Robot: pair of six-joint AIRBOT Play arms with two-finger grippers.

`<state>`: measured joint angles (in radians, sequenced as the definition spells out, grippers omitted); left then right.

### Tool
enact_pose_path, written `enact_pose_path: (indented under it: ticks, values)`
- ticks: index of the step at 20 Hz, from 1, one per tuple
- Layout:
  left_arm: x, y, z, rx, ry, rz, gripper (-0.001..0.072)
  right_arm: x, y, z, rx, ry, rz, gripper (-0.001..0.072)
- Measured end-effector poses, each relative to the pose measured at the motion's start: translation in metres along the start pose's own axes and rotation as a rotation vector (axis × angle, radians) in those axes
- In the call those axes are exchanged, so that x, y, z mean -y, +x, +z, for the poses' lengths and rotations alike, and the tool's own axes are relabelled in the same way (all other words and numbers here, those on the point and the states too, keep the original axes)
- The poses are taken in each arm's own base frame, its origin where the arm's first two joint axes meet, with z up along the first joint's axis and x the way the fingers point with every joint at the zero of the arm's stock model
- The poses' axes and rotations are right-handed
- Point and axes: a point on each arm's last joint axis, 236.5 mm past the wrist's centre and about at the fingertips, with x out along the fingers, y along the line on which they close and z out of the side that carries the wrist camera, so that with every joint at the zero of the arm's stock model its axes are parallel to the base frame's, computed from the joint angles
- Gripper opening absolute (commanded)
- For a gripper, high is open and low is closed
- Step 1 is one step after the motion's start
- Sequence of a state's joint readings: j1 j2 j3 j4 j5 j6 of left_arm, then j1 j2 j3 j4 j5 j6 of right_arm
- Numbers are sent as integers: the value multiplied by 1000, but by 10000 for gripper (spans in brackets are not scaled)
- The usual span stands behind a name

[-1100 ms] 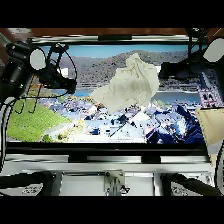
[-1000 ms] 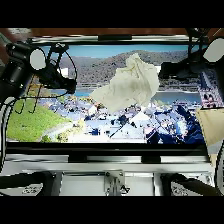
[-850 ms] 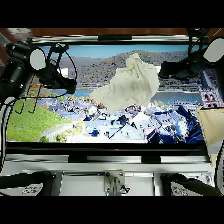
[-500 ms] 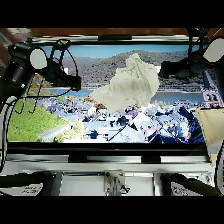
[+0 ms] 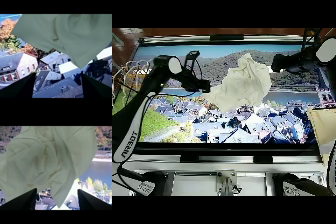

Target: Fold the shirts.

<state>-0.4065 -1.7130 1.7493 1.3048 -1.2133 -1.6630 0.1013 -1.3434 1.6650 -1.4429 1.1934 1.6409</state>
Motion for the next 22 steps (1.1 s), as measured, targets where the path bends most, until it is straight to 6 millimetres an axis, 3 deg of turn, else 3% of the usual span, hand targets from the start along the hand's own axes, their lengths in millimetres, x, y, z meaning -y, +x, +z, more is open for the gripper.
enact_pose_path:
  ticks: [7, 13, 15, 18, 22]
  values:
    - [34, 66, 11, 26, -91, -158, 720, 8, 0, -1, -3, -18, -33, 626]
    - [62, 108, 16, 72, -115, -207, 714, 10, 4, -22, -95, -17, -38, 626]
    - [70, 117, 15, 81, -132, -217, 567, 10, 4, -29, -125, -16, -40, 625]
    - [69, 122, 26, 126, -194, -220, 47, 11, 2, -39, -168, -15, -41, 625]
    - [57, 120, 30, 131, -238, -200, 45, 11, 1, -47, -203, -15, -44, 625]
